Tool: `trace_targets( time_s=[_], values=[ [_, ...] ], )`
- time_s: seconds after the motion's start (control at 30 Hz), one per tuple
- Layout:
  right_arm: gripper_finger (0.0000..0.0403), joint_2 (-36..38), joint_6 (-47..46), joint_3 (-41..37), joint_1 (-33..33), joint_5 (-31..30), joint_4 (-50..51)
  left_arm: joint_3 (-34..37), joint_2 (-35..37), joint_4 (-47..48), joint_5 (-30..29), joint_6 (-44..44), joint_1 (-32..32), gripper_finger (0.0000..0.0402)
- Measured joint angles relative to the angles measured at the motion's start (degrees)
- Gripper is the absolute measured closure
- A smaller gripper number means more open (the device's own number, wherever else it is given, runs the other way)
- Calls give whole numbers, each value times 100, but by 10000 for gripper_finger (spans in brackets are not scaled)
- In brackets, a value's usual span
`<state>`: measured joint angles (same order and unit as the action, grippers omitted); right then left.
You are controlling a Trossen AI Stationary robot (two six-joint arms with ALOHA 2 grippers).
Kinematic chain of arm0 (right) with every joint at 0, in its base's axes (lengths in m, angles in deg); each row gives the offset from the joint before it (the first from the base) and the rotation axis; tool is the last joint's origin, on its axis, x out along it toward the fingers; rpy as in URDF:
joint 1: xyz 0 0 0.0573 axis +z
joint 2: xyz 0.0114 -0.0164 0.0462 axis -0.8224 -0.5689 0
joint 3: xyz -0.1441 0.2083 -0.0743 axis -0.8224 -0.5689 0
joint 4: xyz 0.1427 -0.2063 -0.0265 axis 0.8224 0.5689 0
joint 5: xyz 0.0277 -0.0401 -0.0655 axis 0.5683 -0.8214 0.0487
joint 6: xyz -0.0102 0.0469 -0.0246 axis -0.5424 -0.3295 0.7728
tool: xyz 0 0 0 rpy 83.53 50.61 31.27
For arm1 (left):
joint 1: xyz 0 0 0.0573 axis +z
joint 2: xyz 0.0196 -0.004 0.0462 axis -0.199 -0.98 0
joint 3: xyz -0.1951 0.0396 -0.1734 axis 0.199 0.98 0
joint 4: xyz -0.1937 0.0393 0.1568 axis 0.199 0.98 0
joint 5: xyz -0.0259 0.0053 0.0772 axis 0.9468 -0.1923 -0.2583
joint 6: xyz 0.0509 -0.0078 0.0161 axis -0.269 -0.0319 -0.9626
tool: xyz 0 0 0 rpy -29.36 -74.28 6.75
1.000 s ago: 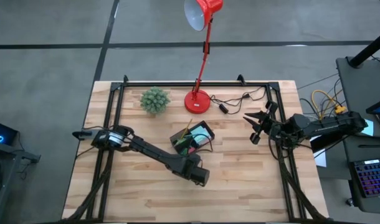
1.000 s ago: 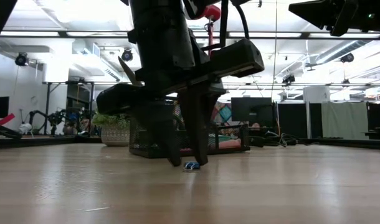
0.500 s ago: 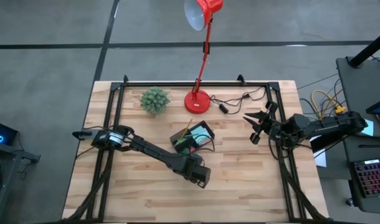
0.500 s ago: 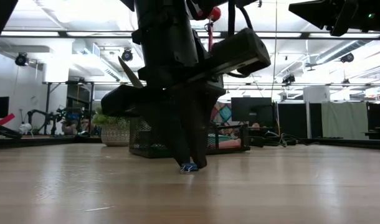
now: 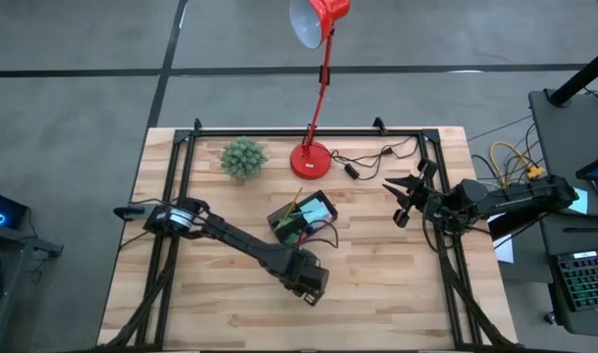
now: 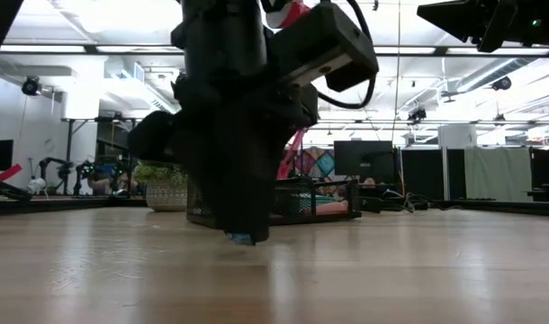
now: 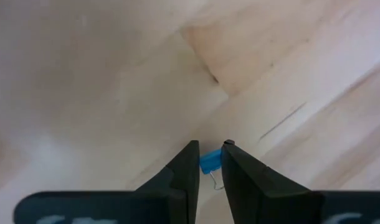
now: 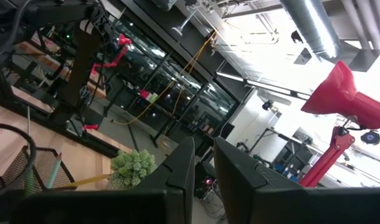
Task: Pick and place office supplies into organizer
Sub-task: Put the blue binder clip into the black desk organizer
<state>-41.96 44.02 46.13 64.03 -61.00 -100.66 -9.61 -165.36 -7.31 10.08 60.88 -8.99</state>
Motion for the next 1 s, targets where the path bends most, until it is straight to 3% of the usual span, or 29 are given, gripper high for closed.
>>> trace_targets(
  time_s=[0.7,1.0],
  values=[
    [351,2,0,0,0,0,2,-242,58,298,-120,-309,34,353],
    [351,2,0,1,-2,0,2,-618,60,311,-1031,-800,70,353]
  ],
)
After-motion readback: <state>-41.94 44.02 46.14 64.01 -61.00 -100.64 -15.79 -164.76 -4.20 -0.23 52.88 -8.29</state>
